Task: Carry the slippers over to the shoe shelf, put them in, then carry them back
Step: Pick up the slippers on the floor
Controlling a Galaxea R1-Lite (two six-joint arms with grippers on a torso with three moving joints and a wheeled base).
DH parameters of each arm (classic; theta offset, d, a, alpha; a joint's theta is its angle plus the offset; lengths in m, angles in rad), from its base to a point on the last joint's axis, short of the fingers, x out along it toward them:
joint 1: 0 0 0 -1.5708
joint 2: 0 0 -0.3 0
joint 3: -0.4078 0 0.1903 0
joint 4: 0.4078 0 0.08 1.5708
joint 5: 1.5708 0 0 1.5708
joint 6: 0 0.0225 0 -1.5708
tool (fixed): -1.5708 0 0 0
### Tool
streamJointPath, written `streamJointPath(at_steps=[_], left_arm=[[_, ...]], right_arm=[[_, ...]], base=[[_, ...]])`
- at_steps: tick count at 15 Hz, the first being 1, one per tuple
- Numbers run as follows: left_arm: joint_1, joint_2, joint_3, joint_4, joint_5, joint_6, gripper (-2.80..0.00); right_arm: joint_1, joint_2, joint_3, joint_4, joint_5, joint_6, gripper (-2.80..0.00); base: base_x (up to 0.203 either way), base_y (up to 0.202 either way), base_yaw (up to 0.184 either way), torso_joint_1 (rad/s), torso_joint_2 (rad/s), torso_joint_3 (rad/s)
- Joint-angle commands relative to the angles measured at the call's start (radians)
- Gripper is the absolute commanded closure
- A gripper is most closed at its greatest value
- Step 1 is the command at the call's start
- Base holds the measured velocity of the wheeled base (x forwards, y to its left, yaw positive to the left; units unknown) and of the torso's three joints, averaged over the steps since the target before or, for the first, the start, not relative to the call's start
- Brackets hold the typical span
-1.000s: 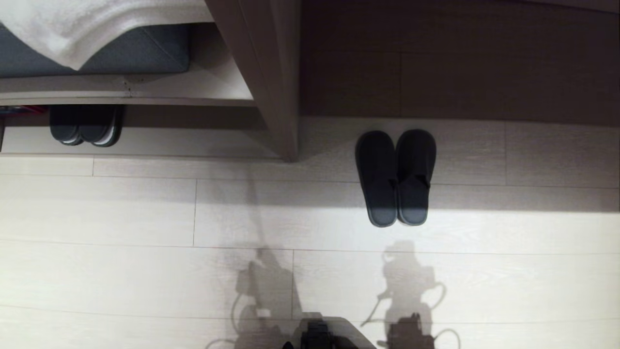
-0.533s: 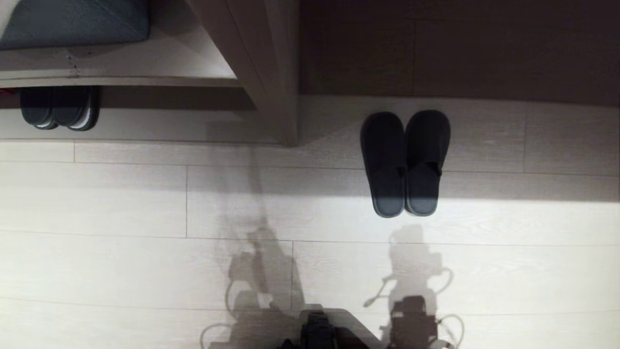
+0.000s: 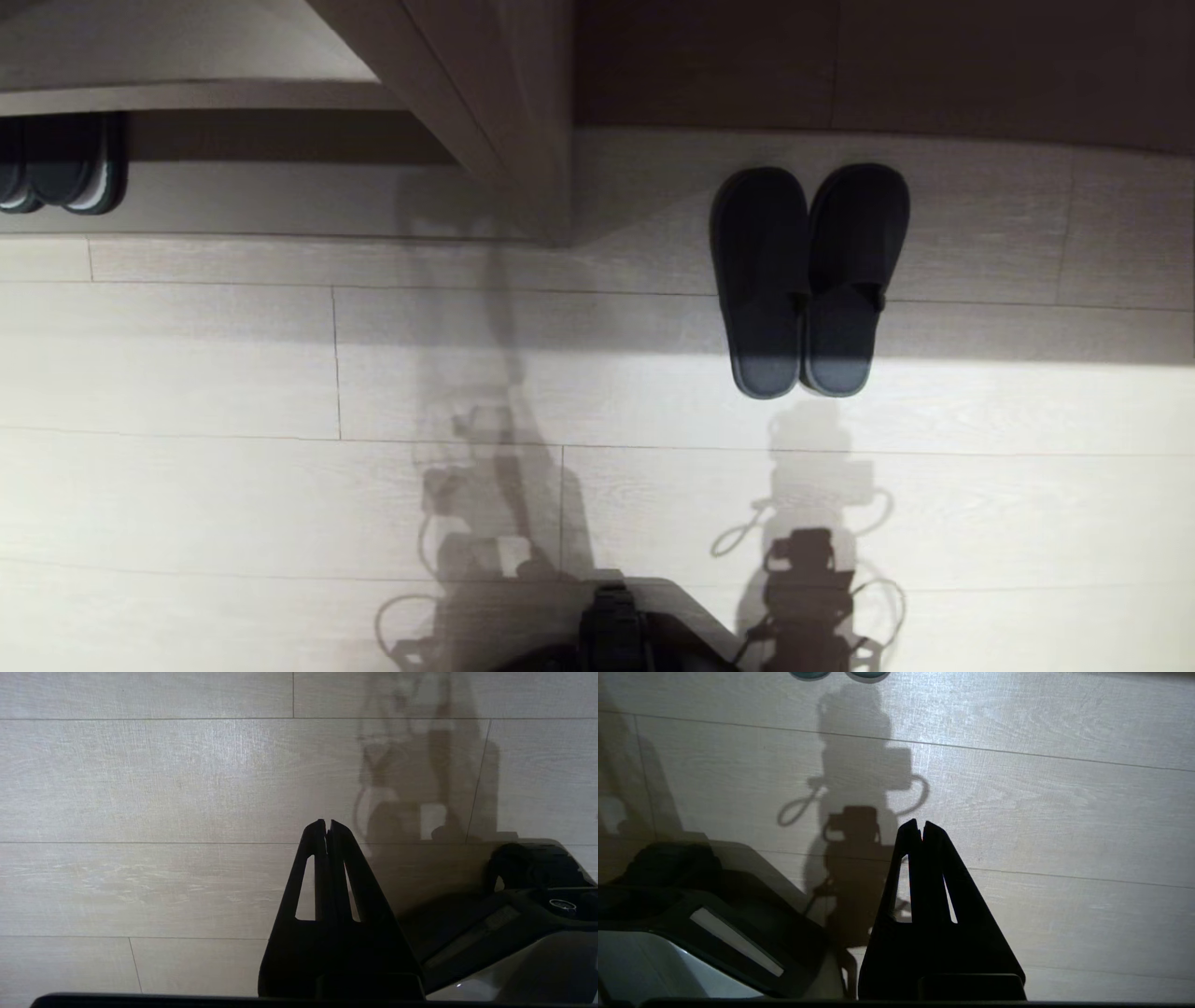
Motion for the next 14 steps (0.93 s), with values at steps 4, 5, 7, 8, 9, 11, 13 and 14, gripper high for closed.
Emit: streamJointPath(at_steps=[4, 5, 7, 8, 9, 11, 13, 14], left_arm=[[0.0, 0.0, 0.0, -0.005, 0.0, -0.001, 0.0], [0.0, -0.002, 0.003, -0.01, 0.0, -0.002, 0.0], [0.0, -0.002, 0.003, -0.012, 0.0, -0.002, 0.0], [0.0, -0.001, 0.003, -0.012, 0.0, -0.002, 0.0], [0.0, -0.002, 0.003, -0.012, 0.0, -0.002, 0.0], [0.0, -0.001, 0.003, -0.011, 0.0, -0.002, 0.0], [0.0, -0.001, 0.003, -0.012, 0.0, -0.002, 0.0], [0.0, -0.002, 0.003, -0.012, 0.0, -0.002, 0.0]], right_arm=[[0.0, 0.001, -0.002, -0.002, 0.002, 0.003, 0.0], [0.0, 0.007, -0.032, 0.005, 0.006, 0.009, 0.0], [0.0, 0.09, -0.111, 0.017, 0.035, 0.024, 0.0], [0.001, 0.177, -0.147, 0.018, 0.048, 0.034, 0.0], [0.003, 0.291, -0.184, 0.01, 0.063, 0.047, 0.0], [0.011, 0.569, -0.254, -0.048, 0.11, 0.064, 0.0], [0.017, 0.868, -0.316, -0.159, 0.147, 0.068, 0.0], [0.026, 1.022, -0.347, -0.244, 0.16, 0.066, 0.0]], base=[[0.0, 0.0, 0.0, 0.001, 0.0, -0.183], [0.0, 0.0, 0.0, 0.012, 0.0, -0.071], [0.0, 0.0, 0.0, 0.002, 0.0, -0.017], [0.0, 0.0, 0.0, 0.0, 0.0, 0.0], [0.0, 0.0, 0.0, 0.0, 0.0, 0.0], [0.0, 0.0, 0.0, 0.0, 0.0, 0.0], [0.0, 0.0, 0.0, 0.0, 0.0, 0.0], [0.0, 0.0, 0.0, 0.0, 0.0, 0.0]])
